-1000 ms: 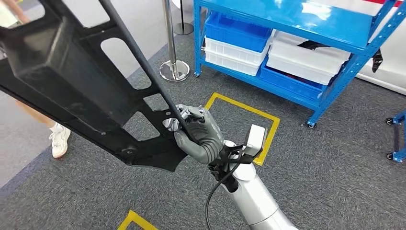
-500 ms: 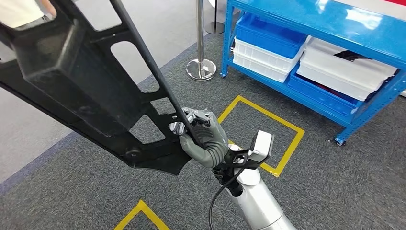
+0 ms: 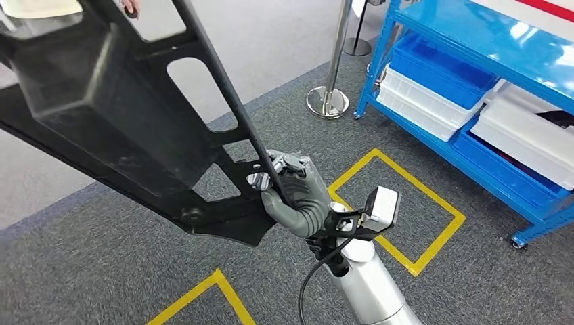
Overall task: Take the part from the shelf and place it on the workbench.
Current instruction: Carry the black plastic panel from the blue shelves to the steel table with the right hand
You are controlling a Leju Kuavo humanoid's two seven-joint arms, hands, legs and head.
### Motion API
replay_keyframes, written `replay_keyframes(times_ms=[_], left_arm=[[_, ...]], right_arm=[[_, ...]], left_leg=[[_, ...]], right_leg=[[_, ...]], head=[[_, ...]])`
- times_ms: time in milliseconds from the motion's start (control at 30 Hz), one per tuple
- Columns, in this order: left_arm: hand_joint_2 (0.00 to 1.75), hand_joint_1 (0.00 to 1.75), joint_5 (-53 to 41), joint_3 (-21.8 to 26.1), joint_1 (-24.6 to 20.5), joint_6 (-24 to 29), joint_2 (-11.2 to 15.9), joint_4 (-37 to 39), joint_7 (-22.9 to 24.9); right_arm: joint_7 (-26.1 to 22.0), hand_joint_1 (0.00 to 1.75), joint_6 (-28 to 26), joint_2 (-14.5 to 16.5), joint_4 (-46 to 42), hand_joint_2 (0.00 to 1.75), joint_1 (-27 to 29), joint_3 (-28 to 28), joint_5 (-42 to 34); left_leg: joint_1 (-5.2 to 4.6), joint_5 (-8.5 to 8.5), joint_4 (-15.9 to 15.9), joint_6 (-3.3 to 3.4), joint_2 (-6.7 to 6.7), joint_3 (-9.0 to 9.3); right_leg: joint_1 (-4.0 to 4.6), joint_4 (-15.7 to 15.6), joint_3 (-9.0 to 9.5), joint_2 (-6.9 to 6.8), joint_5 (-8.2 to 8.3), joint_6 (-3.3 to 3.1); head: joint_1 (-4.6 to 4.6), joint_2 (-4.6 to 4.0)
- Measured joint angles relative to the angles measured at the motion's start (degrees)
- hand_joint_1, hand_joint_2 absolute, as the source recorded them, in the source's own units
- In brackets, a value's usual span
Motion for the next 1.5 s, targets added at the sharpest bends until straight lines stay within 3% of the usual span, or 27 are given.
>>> replay_keyframes(times_ms=[33, 67, 100, 133, 200, 267, 333, 367, 433, 500, 567, 600, 667, 733, 767, 867, 933, 1000, 1033, 1067, 1100, 1167, 1233, 1300, 1367, 1433, 1500], left_arm=[[1.75, 0.00, 0.0, 0.0, 0.1, 0.0, 0.0, 0.0, 0.0], [1.75, 0.00, 0.0, 0.0, 0.3, -0.1, 0.1, 0.0, 0.1], [1.75, 0.00, 0.0, 0.0, 0.5, -0.2, 0.2, 0.0, 0.4], [1.75, 0.00, 0.0, 0.0, 0.7, -0.4, 0.2, 0.0, 0.9], [1.75, 0.00, 0.1, 0.1, 1.4, -0.9, 0.3, 0.0, 2.4], [1.75, 0.00, -0.2, 0.2, 2.0, -1.5, 0.4, 0.1, 4.7], [1.75, 0.00, -0.8, 0.2, 2.6, -2.0, 0.7, 0.0, 7.2], [1.75, 0.00, -1.2, 0.2, 3.0, -2.3, 0.9, 0.0, 8.3], [1.75, 0.00, -1.9, 0.2, 3.3, -2.9, 1.4, 0.0, 9.8], [1.75, 0.00, -2.3, 0.1, 3.3, -3.2, 1.8, 0.0, 10.4], [1.75, 0.00, -2.4, 0.1, 3.4, -3.3, 2.2, 0.0, 10.2], [1.75, 0.00, -2.4, 0.1, 3.5, -3.3, 2.4, 0.0, 9.9], [1.75, 0.00, -2.4, 0.1, 3.6, -3.2, 2.8, 0.0, 9.3], [1.75, 0.00, -2.4, 0.1, 3.4, -3.1, 3.0, 0.0, 9.1], [1.75, 0.00, -2.4, 0.1, 3.4, -3.1, 3.0, 0.0, 9.0], [1.75, 0.00, -2.6, 0.1, 3.5, -2.7, 3.3, 0.0, 7.7], [1.75, 0.00, -3.0, -0.1, 3.3, -2.0, 3.4, -0.1, 4.9], [1.75, 0.00, -3.2, -0.3, 2.4, -1.7, 3.5, -0.1, 1.4], [1.75, 0.00, -3.2, -0.4, 1.8, -1.6, 3.4, -0.2, -0.3], [1.75, 0.00, -3.1, -0.5, 1.2, -1.7, 3.4, -0.2, -1.6], [1.75, 0.00, -3.1, -0.6, 0.8, -1.8, 3.4, -0.2, -2.4], [1.75, 0.00, -3.2, -0.8, 0.4, -2.0, 3.3, -0.2, -2.0], [1.75, 0.00, -3.1, -0.9, 0.7, -2.3, 3.0, -0.2, 0.3], [1.75, 0.00, -3.5, -0.9, 1.6, -3.0, 2.9, -0.2, 4.3], [1.75, 0.00, -4.6, -1.1, 2.9, -4.3, 2.9, -0.2, 9.0], [1.75, 0.00, -5.6, -1.4, 3.8, -5.7, 3.0, -0.2, 12.7], [1.75, 0.00, -6.2, -1.7, 4.1, -6.6, 3.0, -0.2, 14.5]], right_arm=[[0.0, 1.75, -0.1, -0.2, 0.0, 1.75, 0.4, -0.1, 0.0], [0.0, 1.75, -0.1, -0.3, 0.0, 1.75, 0.8, -0.2, 0.0], [-0.2, 1.75, -0.3, -0.5, -0.1, 1.75, 1.1, -0.2, 0.0], [-0.4, 1.75, -0.6, -0.5, -0.2, 1.75, 1.3, -0.4, 0.0], [-1.0, 1.75, -1.2, -0.7, -0.8, 1.75, 1.8, -0.9, 0.4], [-1.6, 1.75, -1.8, -0.9, -1.5, 1.75, 2.6, -1.7, 1.1], [-2.1, 1.75, -2.3, -1.1, -2.2, 1.75, 3.5, -2.3, 1.7], [-2.3, 1.75, -2.6, -1.2, -2.6, 1.75, 3.9, -2.6, 1.9], [-2.7, 1.75, -2.9, -1.2, -3.1, 1.75, 4.7, -3.2, 1.8], [-3.0, 1.75, -2.9, -1.3, -3.3, 1.75, 5.4, -3.8, 1.8], [-3.0, 1.75, -2.7, -1.3, -3.4, 1.75, 5.9, -4.3, 2.1], [-3.0, 1.75, -2.6, -1.2, -3.4, 1.75, 6.1, -4.3, 2.4], [-3.0, 1.75, -2.4, -1.2, -3.5, 1.75, 6.1, -4.5, 2.7], [-3.0, 1.75, -2.4, -1.2, -3.9, 1.75, 6.1, -4.7, 2.7], [-3.0, 1.75, -2.3, -1.2, -4.0, 1.75, 6.1, -4.8, 2.7], [-3.0, 1.75, -2.1, -1.2, -4.3, 1.75, 6.0, -4.8, 2.7], [-3.3, 1.75, -1.9, -1.1, -4.5, 1.75, 6.0, -4.9, 2.7], [-3.7, 1.75, -1.5, -1.0, -4.5, 1.75, 6.1, -5.3, 2.6], [-3.9, 1.75, -1.2, -1.0, -4.4, 1.75, 6.2, -5.5, 2.6], [-4.1, 1.75, -0.9, -1.0, -4.1, 1.75, 6.2, -5.6, 2.5], [-4.3, 1.75, -0.6, -1.0, -3.8, 1.75, 6.3, -5.7, 2.4], [-4.7, 1.75, -0.1, -1.0, -3.3, 1.75, 6.2, -5.7, 2.1], [-5.0, 1.75, 0.2, -1.0, -2.7, 1.75, 6.1, -6.0, 2.0], [-5.1, 1.75, 0.1, -1.0, -2.3, 1.75, 5.9, -6.3, 2.1], [-5.1, 1.75, -0.2, -1.0, -2.0, 1.75, 5.9, -6.7, 2.5], [-5.1, 1.75, -0.6, -1.0, -2.0, 1.75, 5.9, -7.2, 2.7], [-5.1, 1.75, -1.0, -1.0, -2.1, 1.75, 6.0, -7.9, 2.8]], left_leg=[[-0.04, -0.01, 0.0, 0.04, -0.84, -0.02], [-0.09, -0.02, 0.1, 0.06, -1.66, -0.02], [-0.13, -0.04, 0.2, 0.05, -2.49, -0.01], [-0.17, -0.07, 0.3, 0.00, -3.31, 0.03], [-0.09, -0.14, 0.5, -0.22, -4.73, -0.10], [0.25, -0.09, 0.5, -0.80, -5.84, -0.50], [0.46, 0.03, 0.4, -1.56, -6.85, -0.75], [0.37, -0.15, 0.6, -1.79, -6.43, -0.83], [0.13, -1.97, 3.7, -2.20, -3.67, -2.20], [0.35, -5.29, 10.9, -2.70, -0.80, -5.75], [0.80, -6.67, 16.1, -3.27, 0.08, -8.57], [1.02, -5.82, 15.7, -3.52, 0.33, -8.41], [1.32, -2.10, 8.4, -3.88, 1.83, -4.66], [1.11, 0.08, 1.9, -3.48, 3.59, -1.17], [0.89, 0.20, 0.6, -3.08, 3.97, -0.53], [0.51, 0.09, 0.4, -1.67, 2.32, -0.60], [0.60, 0.38, 0.1, -0.83, 1.20, -0.45], [0.53, 0.54, 0.0, -0.29, -0.08, -0.53], [0.41, 0.58, 0.0, -0.16, -0.90, -0.61], [0.26, 0.61, 0.1, -0.09, -1.80, -0.65], [0.10, 0.62, 0.1, -0.05, -2.68, -0.64], [-0.11, 0.62, 0.2, -0.07, -4.36, -0.49], [-0.21, 0.60, 0.4, -0.31, -5.65, -0.57], [-0.05, 0.64, 0.4, -0.86, -6.65, -0.86], [0.12, 0.63, 0.4, -1.46, -7.24, -1.00], [-0.10, -0.80, 2.5, -1.88, -4.96, -2.02], [-0.09, -4.18, 9.0, -2.33, -1.49, -5.23]], right_leg=[[0.00, 3.1, -1.82, 0.38, -0.77, -0.01], [0.01, 4.4, -2.83, 0.51, -0.46, -0.05], [0.02, 3.3, -2.70, 0.62, 1.07, -0.19], [0.04, -0.1, -1.43, 1.09, 3.55, -0.44], [0.04, -8.2, 1.83, 3.66, 7.52, -1.20], [0.18, -11.8, 3.28, 5.26, 8.59, -1.65], [0.16, -12.5, 3.59, 4.26, 8.73, -1.78], [0.03, -13.0, 4.00, 3.61, 8.85, -1.92], [-0.34, -14.1, 4.97, 1.96, 9.08, -2.29], [-0.20, -14.4, 5.40, 0.19, 8.92, -2.49], [-0.15, -14.3, 5.47, -1.50, 8.66, -2.37], [-0.17, -14.2, 5.53, -2.28, 8.49, -2.24], [-0.22, -13.8, 5.78, -3.61, 7.98, -1.77], [-0.02, -13.3, 6.00, -4.69, 7.34, -1.06], [0.11, -13.2, 6.11, -5.13, 7.11, -0.68], [-0.12, -13.0, 6.46, -5.96, 6.60, 0.39], [-0.52, -10.2, 5.35, -3.71, 4.51, 0.81], [-0.59, -2.7, 1.73, -0.62, 0.72, 0.78], [-0.53, 1.2, -0.38, 0.07, -0.69, 0.69], [-0.45, 3.7, -1.91, 0.39, -1.08, 0.56], [-0.39, 3.9, -2.37, 0.56, -0.23, 0.33], [-0.22, -2.2, -0.06, 1.61, 4.18, -0.39], [-0.10, -9.5, 3.07, 4.20, 7.53, -1.08], [0.08, -12.1, 4.13, 5.24, 8.11, -1.37], [0.07, -12.8, 4.50, 3.90, 8.32, -1.58], [-0.21, -13.8, 5.21, 2.30, 8.58, -2.01], [-0.20, -14.2, 5.61, 0.43, 8.57, -2.35]], head=[[0.00, 0.00], [0.00, 0.00], [0.00, 0.00], [0.00, 0.00], [-0.01, 0.00], [-0.01, 0.00], [0.00, 0.00], [0.01, 0.00], [-0.01, 0.00], [-0.01, 0.00], [-0.01, 0.00], [-0.01, 0.00], [0.00, 0.00], [0.00, 0.00], [0.01, 0.00], [0.03, 0.00], [0.02, 0.00], [0.02, 0.00], [0.02, 0.00], [0.02, 0.00], [0.02, 0.00], [0.02, 0.00], [0.03, 0.00], [0.03, 0.00], [0.02, 0.00], [0.01, 0.00], [0.00, 0.00]])
